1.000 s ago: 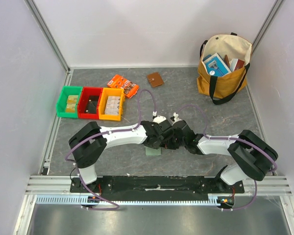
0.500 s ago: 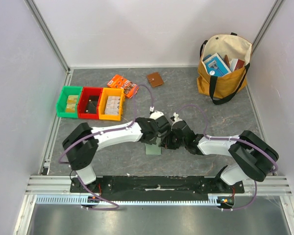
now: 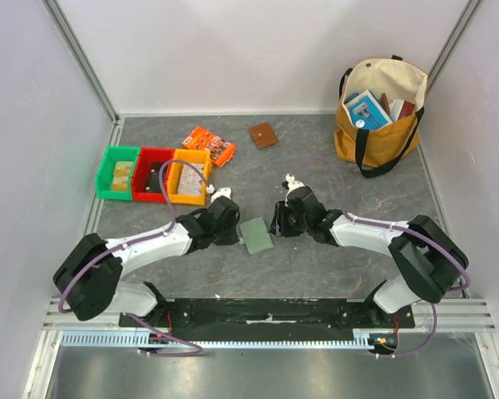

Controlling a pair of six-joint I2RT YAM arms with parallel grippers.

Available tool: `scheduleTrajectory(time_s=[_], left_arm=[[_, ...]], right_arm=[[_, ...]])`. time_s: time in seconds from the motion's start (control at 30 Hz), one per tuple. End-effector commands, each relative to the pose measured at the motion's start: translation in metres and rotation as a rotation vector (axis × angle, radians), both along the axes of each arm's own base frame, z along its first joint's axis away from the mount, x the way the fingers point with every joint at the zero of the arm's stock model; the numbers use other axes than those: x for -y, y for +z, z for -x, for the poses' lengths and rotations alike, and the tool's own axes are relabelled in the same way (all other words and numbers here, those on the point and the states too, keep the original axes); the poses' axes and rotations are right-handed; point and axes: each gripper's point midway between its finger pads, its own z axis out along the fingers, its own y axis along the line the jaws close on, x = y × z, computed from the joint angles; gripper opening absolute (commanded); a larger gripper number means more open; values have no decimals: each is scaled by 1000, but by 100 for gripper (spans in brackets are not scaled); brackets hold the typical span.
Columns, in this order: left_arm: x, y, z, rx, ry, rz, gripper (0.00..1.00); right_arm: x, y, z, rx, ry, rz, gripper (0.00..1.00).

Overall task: Take the credit cards out of the card holder
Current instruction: Open the card holder at the center of the board.

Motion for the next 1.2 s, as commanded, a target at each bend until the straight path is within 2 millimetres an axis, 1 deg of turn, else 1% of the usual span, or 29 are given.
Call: scheduleTrajectory(time_s=[0.0, 0.03, 0.07, 0.1, 0.17, 0.2, 0.23, 0.33, 0.37, 0.53, 0.67, 0.77, 0.83, 0.93, 1.0, 1.17], left_arm=[[33, -2, 6, -20, 47, 273, 2], [34, -4, 8, -27, 61, 298, 2], [34, -6, 9, -31, 74, 317, 2], [35, -5, 8, -25, 88, 342, 2], [35, -5, 9, -17, 105, 375, 2], [34, -5, 10, -16, 114, 384, 2], [32, -5, 10, -8, 122, 392, 2], [25, -6, 11, 9, 149, 397, 2], [24, -6, 11, 11, 154, 401, 2], [20, -9, 15, 15, 163, 413, 2], [18, -11, 16, 16, 169, 413, 2], [18, -10, 17, 19, 163, 415, 2], [16, -9, 17, 23, 163, 411, 2], [12, -9, 17, 32, 168, 396, 2], [8, -11, 17, 38, 175, 379, 2], [2, -12, 17, 47, 180, 351, 2]], right_arm=[[19, -3, -4, 33, 66, 191, 53], [20, 0, -4, 52, 74, 222, 60], [18, 7, -5, 80, 79, 242, 69], [16, 11, -3, 108, 98, 269, 80], [9, 22, 0, 156, 117, 304, 91], [5, 25, 2, 180, 131, 321, 93], [0, 26, 5, 197, 147, 335, 98], [-3, 24, 6, 234, 163, 423, 98], [-7, 26, 5, 246, 168, 435, 98], [-22, 20, 10, 282, 187, 530, 98], [-29, 10, 11, 292, 196, 599, 98], [-26, 2, 10, 293, 188, 667, 98], [-20, 2, 8, 296, 174, 708, 98], [-14, 14, 4, 322, 158, 727, 98], [-12, 21, 3, 327, 166, 726, 95], [-5, 30, 0, 278, 166, 673, 83]])
